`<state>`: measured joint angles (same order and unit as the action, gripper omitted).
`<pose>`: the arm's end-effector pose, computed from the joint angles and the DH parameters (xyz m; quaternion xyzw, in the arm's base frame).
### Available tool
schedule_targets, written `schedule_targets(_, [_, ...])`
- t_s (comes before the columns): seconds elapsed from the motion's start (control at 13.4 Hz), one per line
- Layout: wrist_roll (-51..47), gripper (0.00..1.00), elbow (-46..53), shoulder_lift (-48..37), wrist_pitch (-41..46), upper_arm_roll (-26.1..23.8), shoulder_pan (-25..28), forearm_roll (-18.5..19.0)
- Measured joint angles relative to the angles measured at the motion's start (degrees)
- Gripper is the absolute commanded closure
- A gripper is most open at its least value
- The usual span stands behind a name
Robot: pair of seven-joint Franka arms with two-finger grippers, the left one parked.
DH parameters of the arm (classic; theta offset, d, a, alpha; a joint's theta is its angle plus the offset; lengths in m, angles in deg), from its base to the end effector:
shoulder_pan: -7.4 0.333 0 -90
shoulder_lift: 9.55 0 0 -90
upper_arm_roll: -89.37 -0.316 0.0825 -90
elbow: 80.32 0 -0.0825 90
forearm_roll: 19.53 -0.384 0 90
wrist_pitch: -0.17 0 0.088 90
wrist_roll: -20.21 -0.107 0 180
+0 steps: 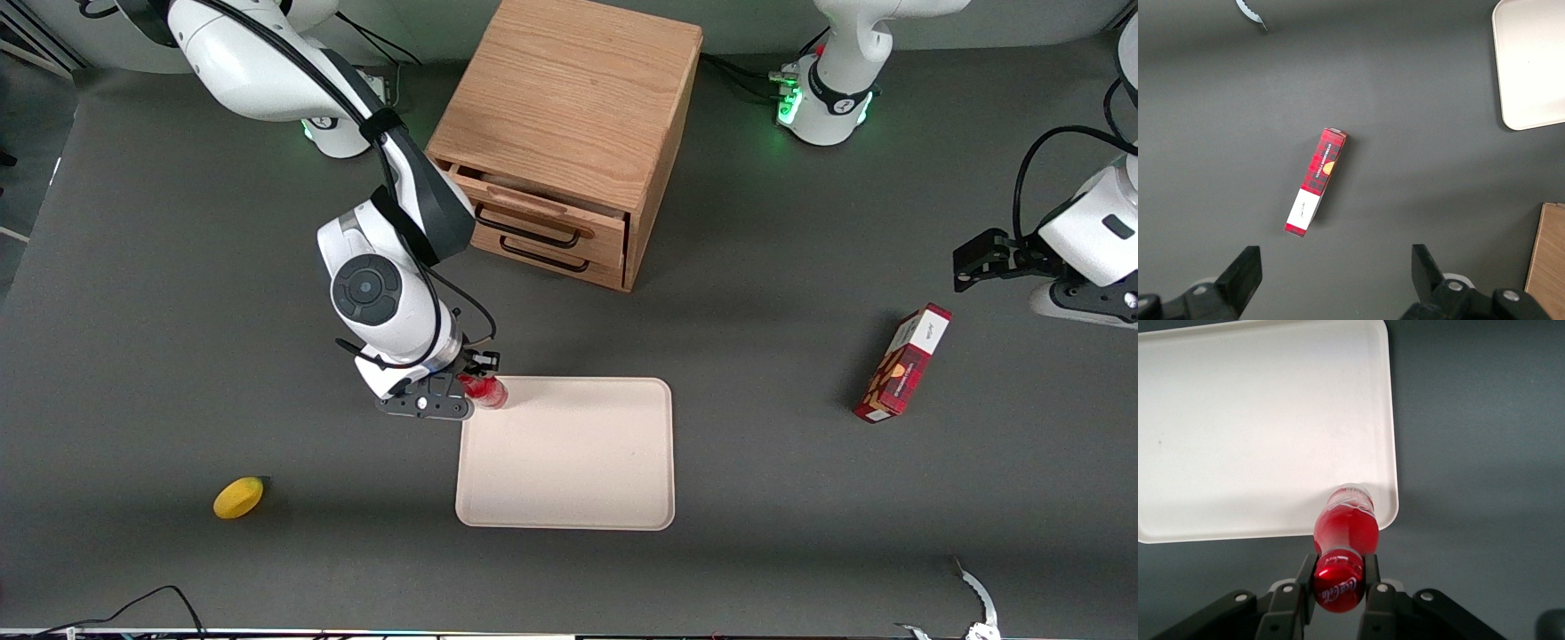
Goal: Place coke bottle on tray
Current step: 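Lower the bottle onto the tray and open the right gripper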
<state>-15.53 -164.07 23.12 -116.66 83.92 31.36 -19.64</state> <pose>0.6235 0.3382 0.3526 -0.9976 0.0632 0.0102 0.0249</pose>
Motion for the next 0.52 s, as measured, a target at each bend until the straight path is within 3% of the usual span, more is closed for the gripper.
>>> schedule_targets(0.52, [1.3, 1.00, 2.4, 1.1, -0.7, 0.7, -1.0, 0.1])
